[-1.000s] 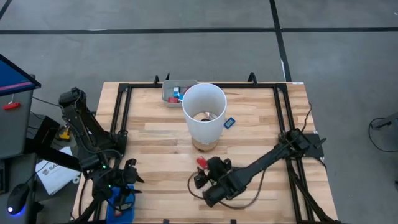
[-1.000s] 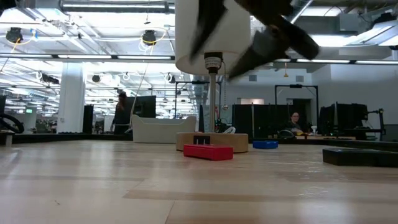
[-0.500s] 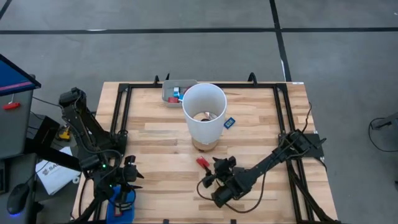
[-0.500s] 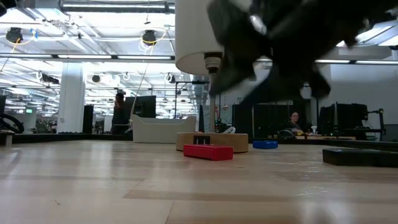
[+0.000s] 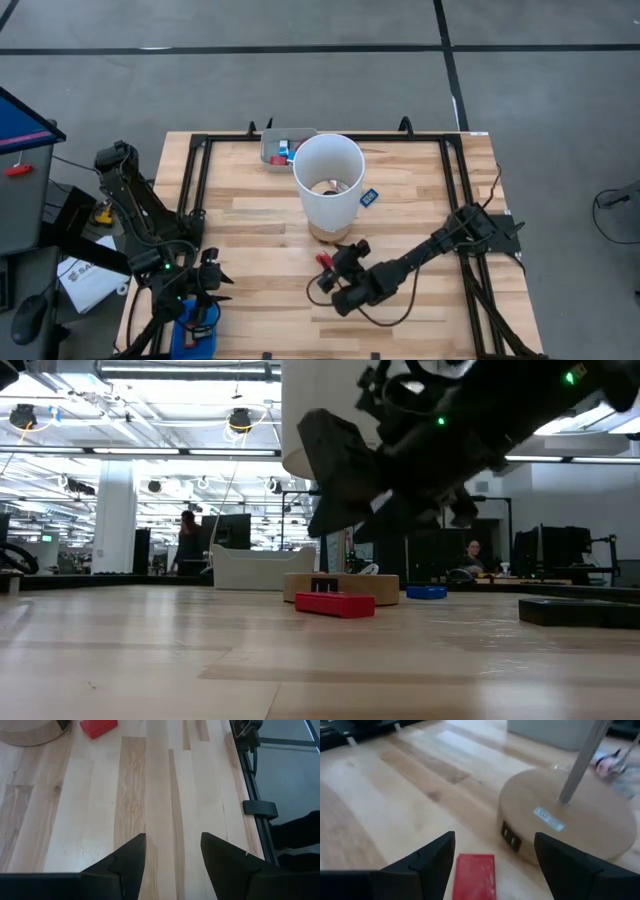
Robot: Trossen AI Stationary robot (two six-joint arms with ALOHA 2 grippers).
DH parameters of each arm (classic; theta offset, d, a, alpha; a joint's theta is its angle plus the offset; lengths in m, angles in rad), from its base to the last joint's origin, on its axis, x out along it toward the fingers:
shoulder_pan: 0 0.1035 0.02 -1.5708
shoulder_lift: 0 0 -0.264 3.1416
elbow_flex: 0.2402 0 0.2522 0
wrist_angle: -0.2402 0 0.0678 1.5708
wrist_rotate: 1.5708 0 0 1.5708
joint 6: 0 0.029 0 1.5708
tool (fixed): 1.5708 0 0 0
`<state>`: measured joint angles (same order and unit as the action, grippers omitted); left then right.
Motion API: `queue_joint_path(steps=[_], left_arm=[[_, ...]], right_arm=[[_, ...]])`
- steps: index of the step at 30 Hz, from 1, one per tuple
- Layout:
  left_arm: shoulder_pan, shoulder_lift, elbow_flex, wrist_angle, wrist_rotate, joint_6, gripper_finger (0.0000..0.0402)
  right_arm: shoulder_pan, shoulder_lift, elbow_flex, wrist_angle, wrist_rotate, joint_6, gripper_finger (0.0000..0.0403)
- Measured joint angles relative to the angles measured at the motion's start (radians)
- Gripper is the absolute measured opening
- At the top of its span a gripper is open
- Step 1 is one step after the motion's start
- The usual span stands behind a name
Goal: Pick & Place Office items
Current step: Put the red digital timer into the blue bin
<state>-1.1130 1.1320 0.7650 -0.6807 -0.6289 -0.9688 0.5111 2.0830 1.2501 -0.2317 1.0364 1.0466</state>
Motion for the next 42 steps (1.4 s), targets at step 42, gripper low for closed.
queue_joint_path(steps=[42], left_arm=[[-0.002, 0.0, 0.0, 0.005, 0.001, 0.022, 0.0186]], right_arm=[[-0.047, 0.228, 0.159, -0.007, -0.217, 0.019, 0.0158]])
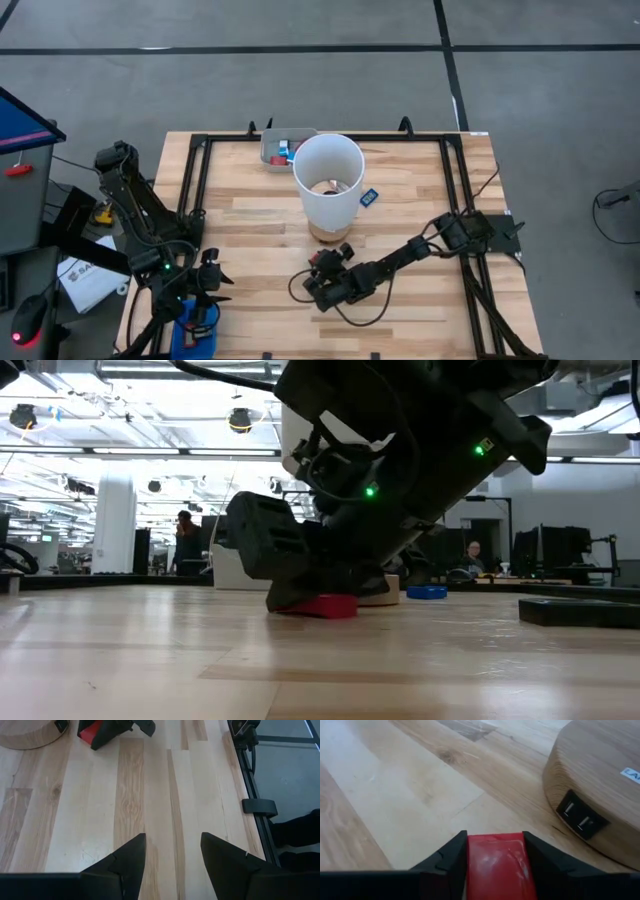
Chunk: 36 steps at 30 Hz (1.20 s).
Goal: Pick & Place Office items
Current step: Put the red digital timer into the blue bin
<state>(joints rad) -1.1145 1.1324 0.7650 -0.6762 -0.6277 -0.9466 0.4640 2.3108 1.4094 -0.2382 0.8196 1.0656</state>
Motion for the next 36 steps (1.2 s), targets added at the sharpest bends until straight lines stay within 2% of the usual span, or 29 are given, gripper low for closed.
queue_joint_path(steps=[1, 5, 10, 16, 21, 27, 30, 36], left_arm=[[0.0, 0.0, 0.0, 0.0, 0.0, 0.0, 0.0186], [0.0, 0.0, 0.0, 0.0, 0.0, 0.0, 0.0186], [0.0, 0.0, 0.0, 0.0, 0.0, 0.0, 0.0186], [0.0, 0.0, 0.0, 0.005, -0.06, -0.001, 0.0186], [0.0, 0.0, 0.0, 0.024, -0.176, 0.0, 0.0186], [0.0, 0.0, 0.0, 0.159, -0.411, 0.013, 0.0186], [0.0, 0.0, 0.0, 0.277, -0.482, 0.13, 0.0186], [0.0, 0.0, 0.0, 0.619, -0.494, 0.577, 0.0194]], right_arm=[[0.002, -0.003, 0.0, 0.004, -0.001, 0.008, 0.0145], [0.016, -0.027, -0.004, 0.029, 0.001, 0.009, 0.0145], [0.038, -0.088, -0.006, 0.117, -0.084, 0.014, 0.0145], [0.061, -0.197, -0.003, 0.346, 0.006, -0.028, 0.0157], [0.085, -0.267, -0.002, 0.62, 0.075, -0.162, 0.0147], [0.089, -0.287, 0.009, 0.876, 0.124, -0.295, 0.0155], [0.091, -0.282, 0.059, 0.885, 0.116, -0.314, 0.0154], [0.077, -0.276, 0.151, 0.815, 0.068, -0.342, 0.0153]])
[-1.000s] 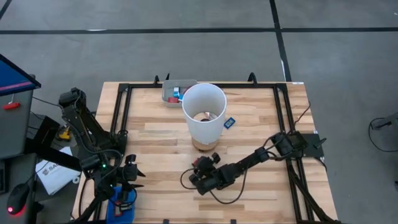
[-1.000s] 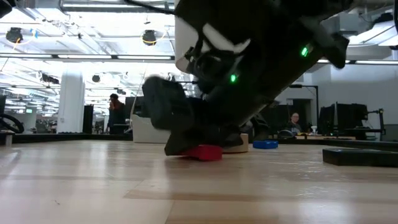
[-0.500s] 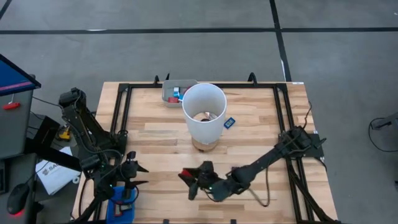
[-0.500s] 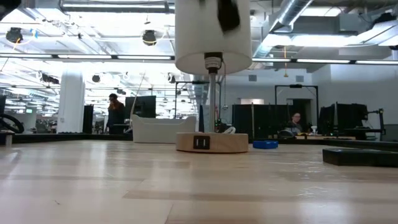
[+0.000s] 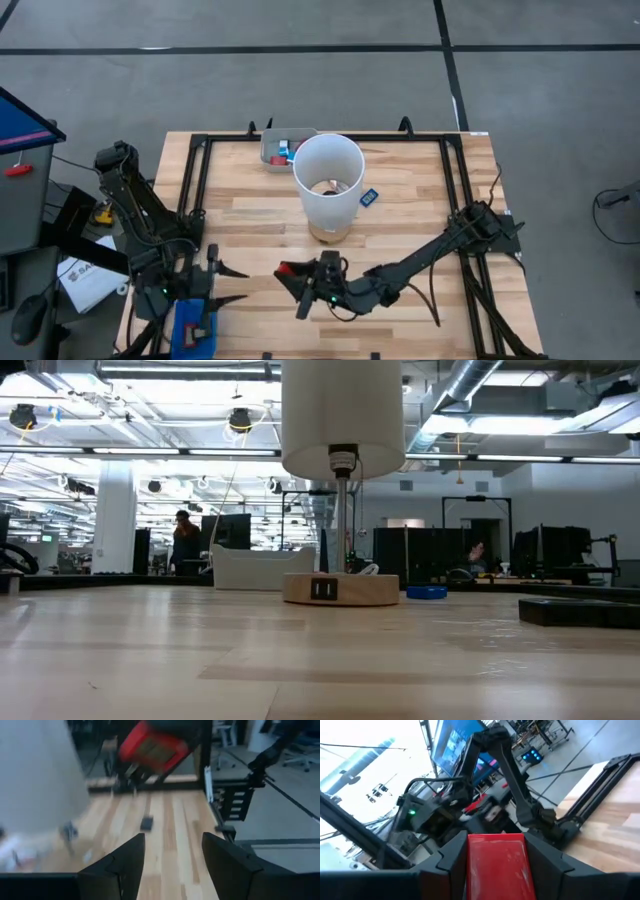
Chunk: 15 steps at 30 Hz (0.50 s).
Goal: Pick & Place Office items
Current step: Put the red digital timer into the blue bin
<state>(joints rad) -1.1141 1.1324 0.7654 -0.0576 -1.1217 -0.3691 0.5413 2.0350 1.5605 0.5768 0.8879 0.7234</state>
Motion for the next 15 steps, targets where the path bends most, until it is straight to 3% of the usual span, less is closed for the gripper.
queue_joint_path(steps=[3, 7, 15], left_arm=[[0.0, 0.0, 0.0, 0.134, -0.001, 0.257, 0.0203], [0.006, 0.0, 0.0, 0.254, 0.0, 0.525, 0.0221], [0.082, -0.022, 0.0, 0.288, 0.166, 0.631, 0.0252]], right_arm=[[-0.011, 0.0, 0.027, -0.008, -0.026, -0.001, 0.0155], [-0.025, 0.0, 0.045, -0.008, -0.149, 0.033, 0.0152], [0.019, -0.001, 0.065, -0.013, -0.293, 0.157, 0.0152]])
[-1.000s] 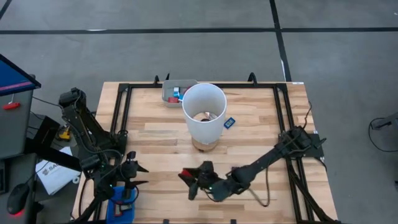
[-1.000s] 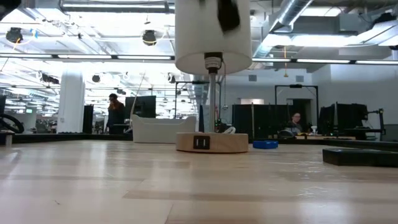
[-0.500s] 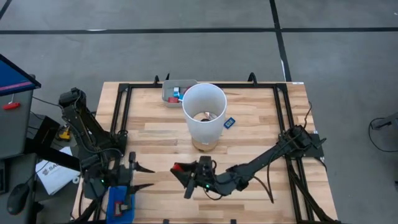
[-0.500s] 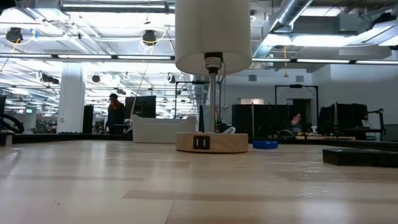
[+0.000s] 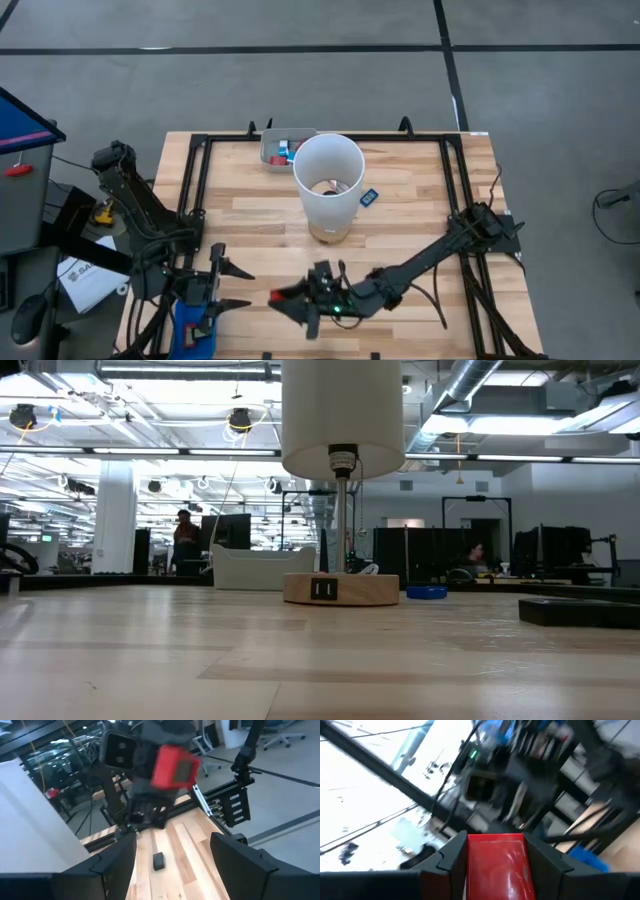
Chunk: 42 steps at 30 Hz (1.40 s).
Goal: Pick & Place Office items
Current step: Put the red digital timer into the blue bin
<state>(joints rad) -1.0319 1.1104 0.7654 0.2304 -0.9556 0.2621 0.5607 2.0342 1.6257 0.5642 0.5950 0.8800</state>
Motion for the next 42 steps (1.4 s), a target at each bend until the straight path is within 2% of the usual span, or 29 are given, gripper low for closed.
queue_joint_path(steps=[3, 6, 12, 17, 28, 42], left_arm=[[0.012, -0.004, 0.0, 0.055, 0.055, 0.064, 0.0247], [0.027, -0.005, 0.0, 0.139, 0.171, 0.121, 0.0242], [0.089, -0.004, 0.004, 0.17, 0.371, 0.121, 0.0239], [0.165, 0.033, 0.054, 0.17, 0.518, 0.1, 0.0239], [0.328, 0.043, 0.076, 0.122, 0.718, 0.019, 0.0239], [0.378, 0.103, 0.076, 0.146, 0.802, -0.017, 0.0234]], right_arm=[[0.027, 0.0, 0.0, -0.011, -0.017, 0.042, 0.0152], [0.045, 0.0, 0.0, -0.035, -0.018, 0.077, 0.0152], [0.043, 0.0, 0.0, -0.036, -0.011, 0.082, 0.0152], [0.026, 0.0, 0.0, -0.037, -0.011, 0.082, 0.0152], [0.019, 0.0, 0.0, -0.052, -0.016, 0.079, 0.0152], [0.007, 0.0, 0.0, -0.04, -0.019, 0.055, 0.0153]])
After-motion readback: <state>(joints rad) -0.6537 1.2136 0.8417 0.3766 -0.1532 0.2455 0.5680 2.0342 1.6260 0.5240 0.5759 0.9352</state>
